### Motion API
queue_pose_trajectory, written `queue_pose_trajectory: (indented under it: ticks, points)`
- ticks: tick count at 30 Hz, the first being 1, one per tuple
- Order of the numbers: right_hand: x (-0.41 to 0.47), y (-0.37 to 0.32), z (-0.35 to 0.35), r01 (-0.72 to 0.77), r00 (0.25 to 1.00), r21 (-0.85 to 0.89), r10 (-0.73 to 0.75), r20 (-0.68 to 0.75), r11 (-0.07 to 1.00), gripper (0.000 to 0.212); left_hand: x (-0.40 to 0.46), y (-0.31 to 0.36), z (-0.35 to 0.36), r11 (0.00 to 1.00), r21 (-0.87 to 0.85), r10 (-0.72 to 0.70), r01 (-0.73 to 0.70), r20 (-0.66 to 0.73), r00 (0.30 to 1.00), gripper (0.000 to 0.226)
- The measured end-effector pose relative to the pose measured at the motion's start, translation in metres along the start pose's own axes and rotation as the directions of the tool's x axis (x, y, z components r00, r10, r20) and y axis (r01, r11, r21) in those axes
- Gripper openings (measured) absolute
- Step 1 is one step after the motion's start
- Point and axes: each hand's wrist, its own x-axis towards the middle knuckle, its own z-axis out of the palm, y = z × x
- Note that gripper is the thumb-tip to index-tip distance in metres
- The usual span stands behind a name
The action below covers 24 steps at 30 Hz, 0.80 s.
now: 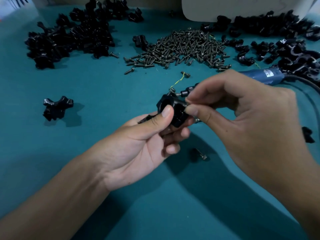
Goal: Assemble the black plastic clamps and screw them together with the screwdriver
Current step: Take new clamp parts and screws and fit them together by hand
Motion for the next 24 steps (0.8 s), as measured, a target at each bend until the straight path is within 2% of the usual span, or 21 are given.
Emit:
queue_pose_trajectory:
  ticks: [4, 9, 11, 14, 15, 17, 19, 22, 24]
  points:
    - [-0.002, 0.006, 0.002, -0.093, 0.995, 0.008, 0.093, 0.027, 0.996, 0.012, 0.004, -0.001, -0.002, 0.990, 0.117, 0.081, -0.073, -0.069, 0.994, 0.030]
    - [-0.002, 0.007, 0.001, -0.207, 0.977, 0.101, 0.201, 0.073, 0.973, 0.008, 0.004, 0.001, -0.004, 0.933, 0.316, 0.211, -0.173, -0.090, 0.973, 0.047]
    - [-0.001, 0.009, 0.002, -0.261, 0.962, 0.129, 0.248, 0.111, 0.957, 0.007, 0.004, 0.001, -0.005, 0.911, 0.355, 0.258, -0.208, -0.098, 0.961, 0.050]
    - [0.002, 0.011, 0.001, -0.351, 0.932, 0.159, 0.327, 0.159, 0.923, 0.021, 0.005, 0.000, -0.006, 0.897, 0.374, 0.287, -0.237, -0.083, 0.954, 0.050]
    - [0.002, 0.013, 0.001, -0.345, 0.934, 0.144, 0.323, 0.154, 0.928, 0.024, 0.005, -0.001, -0.006, 0.895, 0.376, 0.290, -0.241, -0.081, 0.954, 0.052]
    - [0.002, 0.015, 0.001, -0.325, 0.939, 0.133, 0.303, 0.160, 0.936, 0.017, 0.005, -0.003, -0.006, 0.886, 0.392, 0.302, -0.246, -0.088, 0.949, 0.057]
    - [0.001, 0.017, -0.001, -0.315, 0.943, 0.227, 0.277, 0.183, 0.922, 0.007, 0.006, -0.004, -0.005, 0.883, 0.400, 0.306, -0.245, -0.096, 0.947, 0.055]
    - [0.002, 0.020, -0.004, -0.344, 0.935, 0.348, 0.282, 0.217, 0.872, 0.034, 0.008, -0.005, -0.007, 0.895, 0.372, 0.301, -0.246, -0.098, 0.948, 0.040]
    - [0.002, 0.020, -0.003, -0.383, 0.919, 0.373, 0.309, 0.245, 0.845, 0.035, 0.009, -0.005, -0.007, 0.888, 0.378, 0.318, -0.261, -0.094, 0.944, 0.036]
